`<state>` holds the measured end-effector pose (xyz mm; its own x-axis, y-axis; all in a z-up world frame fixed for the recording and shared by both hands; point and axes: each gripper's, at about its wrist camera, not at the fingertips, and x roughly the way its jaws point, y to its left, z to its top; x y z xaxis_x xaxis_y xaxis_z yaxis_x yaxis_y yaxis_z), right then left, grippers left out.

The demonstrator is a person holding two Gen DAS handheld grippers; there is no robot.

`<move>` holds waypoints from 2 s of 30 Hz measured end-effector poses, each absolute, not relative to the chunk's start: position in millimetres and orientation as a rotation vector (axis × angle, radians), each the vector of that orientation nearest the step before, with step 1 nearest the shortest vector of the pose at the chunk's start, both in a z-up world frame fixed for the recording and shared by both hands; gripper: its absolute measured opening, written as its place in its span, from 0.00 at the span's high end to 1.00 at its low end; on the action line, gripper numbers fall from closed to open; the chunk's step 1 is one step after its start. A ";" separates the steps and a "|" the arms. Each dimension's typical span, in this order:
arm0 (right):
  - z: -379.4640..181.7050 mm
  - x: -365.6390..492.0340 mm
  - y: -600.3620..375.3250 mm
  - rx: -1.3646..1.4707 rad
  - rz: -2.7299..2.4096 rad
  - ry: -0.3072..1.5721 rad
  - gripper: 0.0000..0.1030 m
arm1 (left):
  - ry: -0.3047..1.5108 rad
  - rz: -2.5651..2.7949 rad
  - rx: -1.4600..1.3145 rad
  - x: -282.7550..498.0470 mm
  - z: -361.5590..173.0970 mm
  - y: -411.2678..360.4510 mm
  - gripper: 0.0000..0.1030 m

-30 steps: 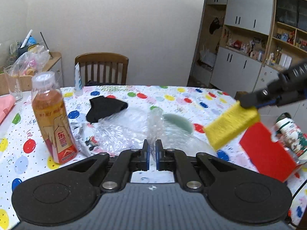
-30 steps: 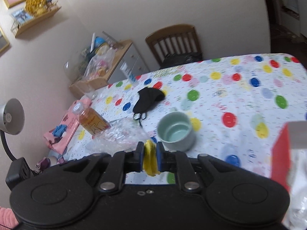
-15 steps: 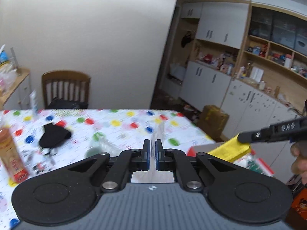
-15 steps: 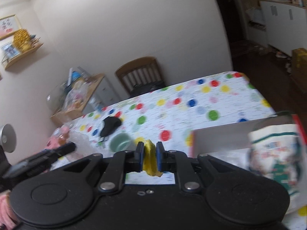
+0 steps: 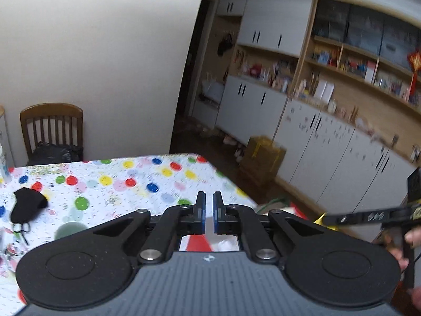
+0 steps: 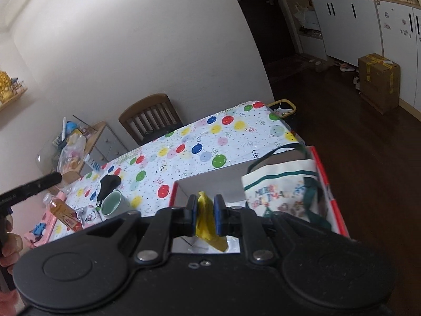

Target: Organize soft objects

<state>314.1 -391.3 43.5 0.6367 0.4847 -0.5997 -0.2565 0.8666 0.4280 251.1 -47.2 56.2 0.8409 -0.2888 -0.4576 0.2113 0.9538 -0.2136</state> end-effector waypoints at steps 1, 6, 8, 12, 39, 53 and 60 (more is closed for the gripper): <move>42.1 314.2 -397.2 0.325 0.437 0.773 0.88 | 0.531 -0.259 -0.143 252.6 55.8 -47.7 0.95; 35.5 318.9 -404.8 0.331 0.468 0.783 0.93 | 0.634 -0.156 -0.202 247.5 29.8 -28.7 0.95; 31.4 323.2 -403.9 0.325 0.483 0.797 0.93 | 0.684 -0.123 -0.232 244.1 14.3 -19.9 0.95; 19.0 332.5 -397.7 0.302 0.494 0.843 0.94 | 0.762 -0.053 -0.250 233.3 -16.5 -6.5 0.95; -19.9 340.9 -400.3 0.279 0.521 0.962 0.94 | 1.028 0.192 -0.127 245.3 -159.9 -31.0 0.27; -28.1 344.8 -401.7 0.287 0.519 0.978 0.94 | 1.005 0.276 -0.244 238.5 -156.9 -9.2 0.93; -32.8 346.2 -404.2 0.302 0.516 0.984 0.94 | 0.934 0.222 -0.285 231.2 -121.1 -12.5 0.94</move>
